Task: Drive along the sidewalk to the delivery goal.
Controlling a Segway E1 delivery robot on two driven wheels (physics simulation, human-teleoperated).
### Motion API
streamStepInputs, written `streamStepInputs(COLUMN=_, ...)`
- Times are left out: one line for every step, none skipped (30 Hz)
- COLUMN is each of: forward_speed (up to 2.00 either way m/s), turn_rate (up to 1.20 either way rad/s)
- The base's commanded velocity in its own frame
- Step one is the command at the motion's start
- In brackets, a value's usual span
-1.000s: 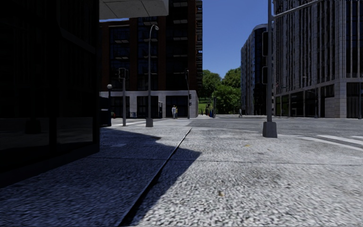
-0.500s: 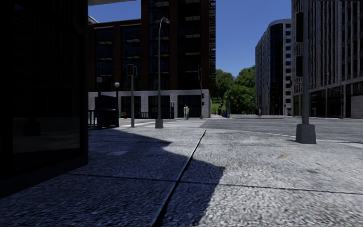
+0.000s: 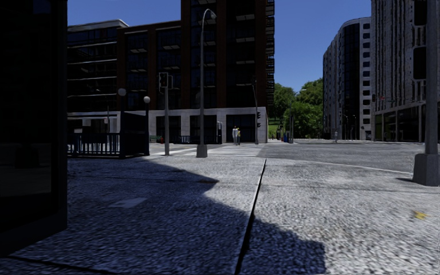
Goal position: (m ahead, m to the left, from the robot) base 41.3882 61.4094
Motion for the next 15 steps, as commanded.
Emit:
streamStepInputs(forward_speed=2.00, turn_rate=0.00)
streamStepInputs(forward_speed=2.00, turn_rate=0.00)
streamStepInputs(forward_speed=2.00, turn_rate=0.00)
streamStepInputs(forward_speed=2.00, turn_rate=0.00)
streamStepInputs(forward_speed=2.00, turn_rate=0.00)
streamStepInputs(forward_speed=2.00, turn_rate=0.00)
streamStepInputs(forward_speed=2.00, turn_rate=0.00)
streamStepInputs(forward_speed=2.00, turn_rate=0.00)
streamStepInputs(forward_speed=2.00, turn_rate=0.00)
streamStepInputs(forward_speed=2.00, turn_rate=0.00)
streamStepInputs(forward_speed=2.00, turn_rate=0.00)
streamStepInputs(forward_speed=2.00, turn_rate=0.00)
streamStepInputs(forward_speed=2.00, turn_rate=0.00)
streamStepInputs(forward_speed=2.00, turn_rate=0.00)
streamStepInputs(forward_speed=2.00, turn_rate=0.06)
